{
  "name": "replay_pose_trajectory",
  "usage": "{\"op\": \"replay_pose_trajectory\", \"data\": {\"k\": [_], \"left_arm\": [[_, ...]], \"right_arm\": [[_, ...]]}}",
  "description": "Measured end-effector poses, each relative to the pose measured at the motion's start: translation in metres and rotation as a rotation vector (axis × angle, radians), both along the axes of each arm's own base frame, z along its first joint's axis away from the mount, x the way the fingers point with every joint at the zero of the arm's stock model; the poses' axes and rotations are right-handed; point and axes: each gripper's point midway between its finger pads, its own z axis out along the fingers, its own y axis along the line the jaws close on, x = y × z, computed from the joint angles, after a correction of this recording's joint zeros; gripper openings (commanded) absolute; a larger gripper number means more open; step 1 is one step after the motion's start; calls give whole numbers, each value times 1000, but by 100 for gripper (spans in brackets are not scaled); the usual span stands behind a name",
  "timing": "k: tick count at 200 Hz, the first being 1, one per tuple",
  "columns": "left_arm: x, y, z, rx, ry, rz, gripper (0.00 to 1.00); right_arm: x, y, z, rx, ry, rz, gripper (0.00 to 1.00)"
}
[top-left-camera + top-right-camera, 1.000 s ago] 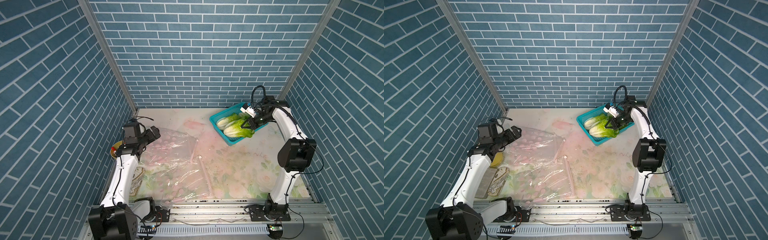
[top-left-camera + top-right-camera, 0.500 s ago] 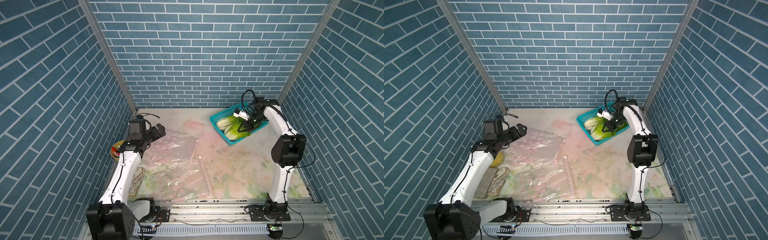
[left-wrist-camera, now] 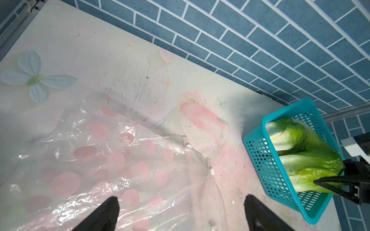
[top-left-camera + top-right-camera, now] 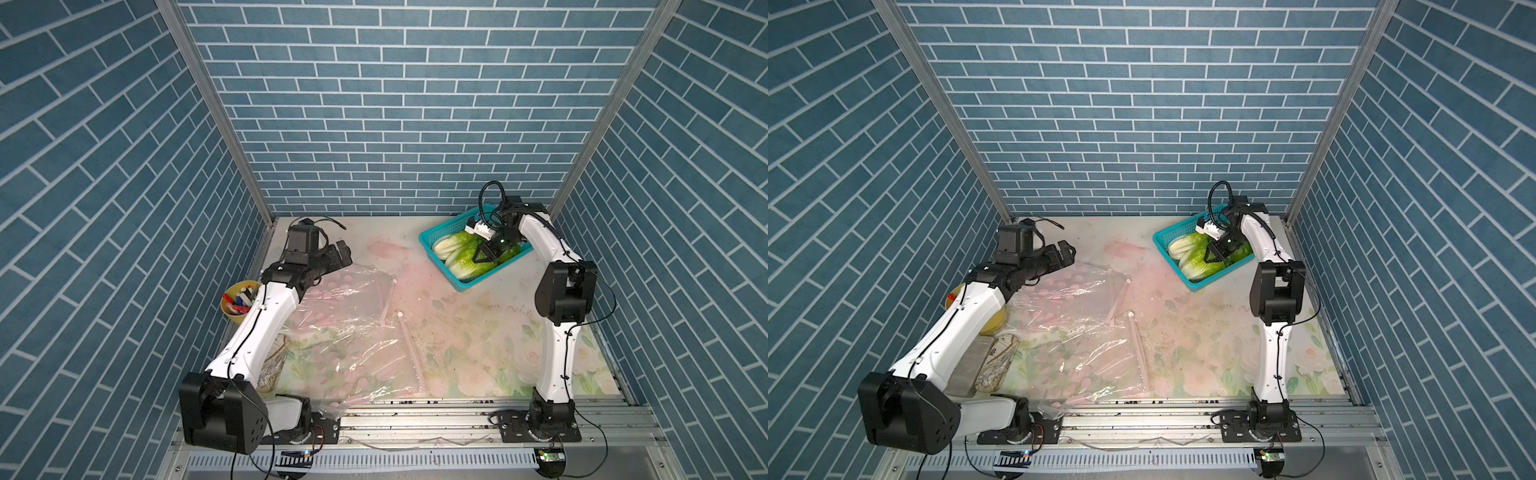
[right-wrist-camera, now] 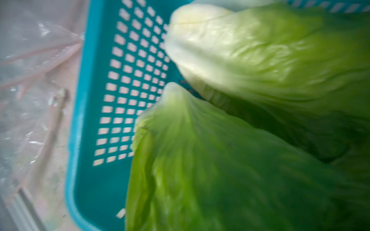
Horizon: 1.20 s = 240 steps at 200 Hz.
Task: Open the zip-top bag and take out the chinese cabbages
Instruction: Place the Chinese cabbage in the basket.
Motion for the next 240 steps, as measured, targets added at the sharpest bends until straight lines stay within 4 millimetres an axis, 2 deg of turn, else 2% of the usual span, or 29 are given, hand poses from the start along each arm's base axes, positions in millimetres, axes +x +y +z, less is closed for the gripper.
{"op": "replay_pose_trajectory", "data": {"k": [7, 16, 34, 47, 56, 70, 78, 85, 96, 111, 126, 169, 198, 240], "left_arm": [[-1, -2, 0, 3, 2, -4, 100], [-1, -4, 0, 7, 3, -8, 100], [-1, -7, -4, 16, 11, -12, 100], [0, -9, -7, 22, 20, -14, 100], [1, -10, -10, 25, 26, -15, 100], [2, -12, -13, 30, 33, -17, 100], [2, -13, -13, 32, 35, -19, 100], [3, -13, -13, 34, 35, -20, 100], [4, -14, -13, 35, 35, -22, 100], [4, -15, -12, 39, 32, -24, 100], [3, -15, -12, 45, 35, -26, 100], [1, -13, -15, 61, 45, -26, 100], [1, -13, -16, 64, 49, -27, 100], [-3, -12, -19, 76, 68, -29, 100]], "right_arm": [[7, -5, -2, -28, -23, -30, 93], [16, -12, -1, -61, -55, -61, 95], [27, -23, 10, -129, -122, -122, 94], [30, -26, 22, -160, -166, -161, 90], [31, -26, 32, -163, -190, -188, 79], [29, -21, 49, -126, -221, -221, 43], [28, -15, 61, -85, -236, -231, 29], [26, -9, 69, -42, -242, -237, 24], [21, 2, 79, 41, -238, -247, 21], [13, 15, 85, 131, -215, -242, 15], [9, 25, 80, 194, -178, -241, 0], [-1, 38, 49, 276, -41, -271, 0], [0, 29, 21, 218, -18, -322, 0], [18, 8, 6, 123, -97, -408, 0]]}}
